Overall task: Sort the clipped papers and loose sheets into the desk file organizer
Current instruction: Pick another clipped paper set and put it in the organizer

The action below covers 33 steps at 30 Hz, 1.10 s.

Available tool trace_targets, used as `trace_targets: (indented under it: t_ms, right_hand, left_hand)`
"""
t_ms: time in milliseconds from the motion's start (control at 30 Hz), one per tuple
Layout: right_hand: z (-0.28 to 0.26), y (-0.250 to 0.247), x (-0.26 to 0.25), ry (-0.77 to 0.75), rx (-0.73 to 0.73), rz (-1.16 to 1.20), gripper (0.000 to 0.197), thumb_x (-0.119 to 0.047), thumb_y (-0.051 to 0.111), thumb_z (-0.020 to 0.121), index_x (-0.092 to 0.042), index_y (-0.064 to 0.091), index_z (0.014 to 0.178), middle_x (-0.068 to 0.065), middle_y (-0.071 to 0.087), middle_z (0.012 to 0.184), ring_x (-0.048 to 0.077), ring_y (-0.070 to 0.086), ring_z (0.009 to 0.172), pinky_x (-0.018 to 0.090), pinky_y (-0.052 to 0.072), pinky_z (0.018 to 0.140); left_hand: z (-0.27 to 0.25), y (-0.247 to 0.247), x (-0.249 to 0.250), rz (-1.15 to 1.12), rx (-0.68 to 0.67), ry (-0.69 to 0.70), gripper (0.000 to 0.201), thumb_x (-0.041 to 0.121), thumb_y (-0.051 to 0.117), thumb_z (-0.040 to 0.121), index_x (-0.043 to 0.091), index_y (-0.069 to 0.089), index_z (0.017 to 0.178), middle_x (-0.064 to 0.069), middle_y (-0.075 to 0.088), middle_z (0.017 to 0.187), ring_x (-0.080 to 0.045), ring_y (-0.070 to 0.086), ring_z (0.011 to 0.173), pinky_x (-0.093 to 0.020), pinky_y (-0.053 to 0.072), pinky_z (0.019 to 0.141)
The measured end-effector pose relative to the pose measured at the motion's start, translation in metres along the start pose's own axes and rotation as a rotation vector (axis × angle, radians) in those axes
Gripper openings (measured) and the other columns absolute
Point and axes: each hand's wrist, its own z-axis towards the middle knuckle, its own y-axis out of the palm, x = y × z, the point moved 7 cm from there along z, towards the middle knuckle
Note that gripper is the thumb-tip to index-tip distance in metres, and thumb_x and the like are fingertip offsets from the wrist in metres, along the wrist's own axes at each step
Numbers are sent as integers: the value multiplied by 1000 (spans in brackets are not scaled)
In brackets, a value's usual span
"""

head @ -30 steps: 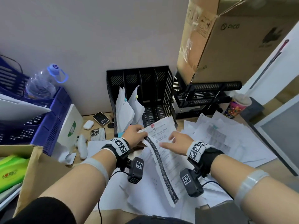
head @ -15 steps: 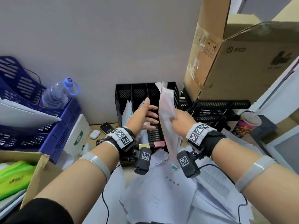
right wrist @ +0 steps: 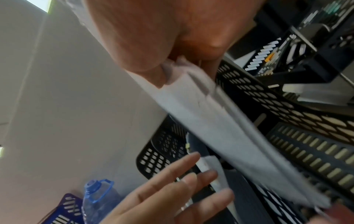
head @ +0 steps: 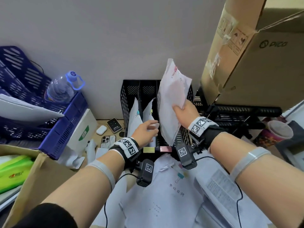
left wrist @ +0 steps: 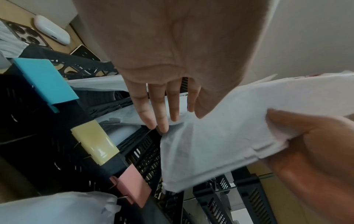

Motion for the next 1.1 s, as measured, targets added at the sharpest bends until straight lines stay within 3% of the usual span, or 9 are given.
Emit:
trace_targets:
  t_ms: [133, 233, 400, 533, 633, 767, 900, 1033, 1100]
  right_hand:
    - [13, 19, 21, 111, -65, -166, 26, -26, 44, 97, -8, 59, 88, 9, 66, 86, 29, 66, 81, 28, 44, 69]
    - [18, 31, 30, 128, -85, -58, 30, -27, 38, 99, -13, 49, 75, 13, 72, 71, 20, 68, 49, 34, 58, 64]
    - [5, 62, 53, 154, -325, -87, 19, -23, 50, 86, -8, 61, 89, 11, 73, 78, 30, 73, 69, 50, 61, 66]
    - [-21, 69, 85, 258, -407, -40, 8, -22, 58, 87, -16, 59, 92, 7, 68, 85, 27, 73, 67, 42, 62, 58]
    - [-47, 72, 122, 434, -460, 40, 18, -14, 50, 91, -9, 61, 78, 12, 66, 73, 24, 64, 53, 31, 54, 50]
    - [-107, 80, 178, 675, -651, 2, 16, -8, 53, 88, 2, 66, 86, 18, 69, 79, 29, 66, 58, 29, 54, 49]
    - [-161, 86, 234, 781, -685, -158, 8, -19, 60, 84, -12, 64, 84, 7, 73, 78, 20, 70, 60, 27, 57, 54]
    - [-206, 92, 263, 815, -612, -226, 7, -23, 59, 86, -17, 58, 83, 7, 67, 83, 23, 65, 67, 25, 55, 60]
    - [-222, 96, 269, 775, -594, -285, 22, -25, 57, 84, -19, 51, 64, 4, 58, 67, 23, 55, 65, 28, 48, 60]
  left_hand:
    - [6, 2, -6, 31, -8, -6, 45, 14, 56, 99, 23, 51, 142, -6, 61, 121, -22, 70, 104, -39, 56, 89]
    - [8, 6, -10, 12, -11, -23, 29, 15, 60, 98, 13, 61, 126, -12, 69, 112, -23, 74, 96, -40, 57, 86]
    - [3, 22, -36, -21, -103, -119, 12, 15, 66, 95, 5, 69, 100, -11, 76, 90, -19, 73, 77, -35, 61, 76]
    - [-3, 39, -79, 186, -193, -216, 9, 13, 68, 91, 12, 72, 100, -17, 76, 101, -18, 71, 83, -29, 57, 75]
    - [-3, 41, -84, 328, -126, -84, 15, 10, 68, 89, 17, 77, 99, -3, 76, 82, -7, 65, 71, -21, 52, 74]
    - [-10, 65, -99, 346, -229, -23, 26, 13, 71, 86, 19, 74, 111, 1, 75, 109, -11, 71, 99, -27, 56, 93]
    - [-16, 86, -144, 684, -364, -107, 58, 30, 78, 81, 24, 55, 134, -4, 60, 130, -23, 64, 112, -37, 53, 99]
    - [-19, 82, -165, 774, -216, -108, 45, 24, 76, 80, 21, 53, 118, -4, 62, 111, -24, 63, 96, -32, 54, 83]
    - [-23, 79, -170, 786, -133, -85, 24, 21, 71, 81, 18, 56, 100, -2, 64, 94, -22, 61, 83, -30, 51, 73]
